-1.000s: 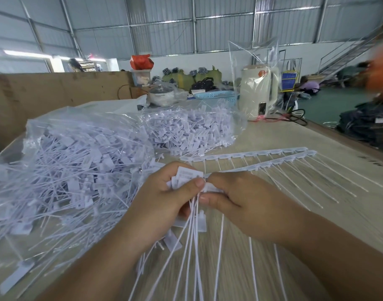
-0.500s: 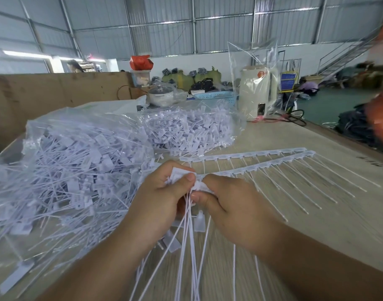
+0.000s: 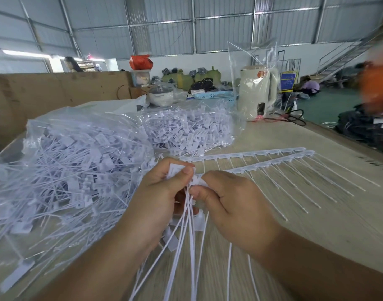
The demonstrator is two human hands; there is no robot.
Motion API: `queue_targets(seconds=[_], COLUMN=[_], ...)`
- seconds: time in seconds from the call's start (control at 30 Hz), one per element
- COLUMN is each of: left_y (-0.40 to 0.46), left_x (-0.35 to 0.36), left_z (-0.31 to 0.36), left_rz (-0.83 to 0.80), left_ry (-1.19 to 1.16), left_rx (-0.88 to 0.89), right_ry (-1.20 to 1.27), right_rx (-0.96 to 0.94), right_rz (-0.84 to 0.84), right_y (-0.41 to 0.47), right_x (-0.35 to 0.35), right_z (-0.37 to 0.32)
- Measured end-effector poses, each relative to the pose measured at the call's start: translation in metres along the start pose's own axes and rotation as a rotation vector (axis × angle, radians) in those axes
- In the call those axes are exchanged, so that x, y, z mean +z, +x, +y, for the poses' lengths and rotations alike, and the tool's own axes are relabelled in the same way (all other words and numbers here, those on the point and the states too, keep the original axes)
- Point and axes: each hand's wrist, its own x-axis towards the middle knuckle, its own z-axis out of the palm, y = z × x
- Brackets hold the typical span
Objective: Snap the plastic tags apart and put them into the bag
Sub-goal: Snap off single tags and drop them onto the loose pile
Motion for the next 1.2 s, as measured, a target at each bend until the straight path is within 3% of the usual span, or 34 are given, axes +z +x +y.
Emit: queue_targets(seconds=[0.37,0.63,0.8,0.97,1.2], left_y=[0.001,0.001,0.002,0.002,0.002], left_x=[0.001,0.006,0.005,0.001,-0.003], left_z=[-0.004,-0.013,-0.012,-0.005,0.0], left_rz=[0.027,0.063,0.1,0.067,0.055], left_ry=[0.012,-0.145,0.022,0.151,0.246], left_rx=[-0.033,-0.151,-0.013,0.109,0.116], right_ry=[-0.033,-0.108,-0.067,0.015,0.104], right_rx=[0.001,-0.062,-0.04,0.026,0.129], right_rz=[0.023,0.09,0.078,-0.028,-0.216], right_y=[-0.002,-0.002,-0.001,0.001,0.0], right_x=[0.003,0.005,0.004,0.003,-0.004], right_z=[0.003,-0.003,-0.003,0.003,0.013])
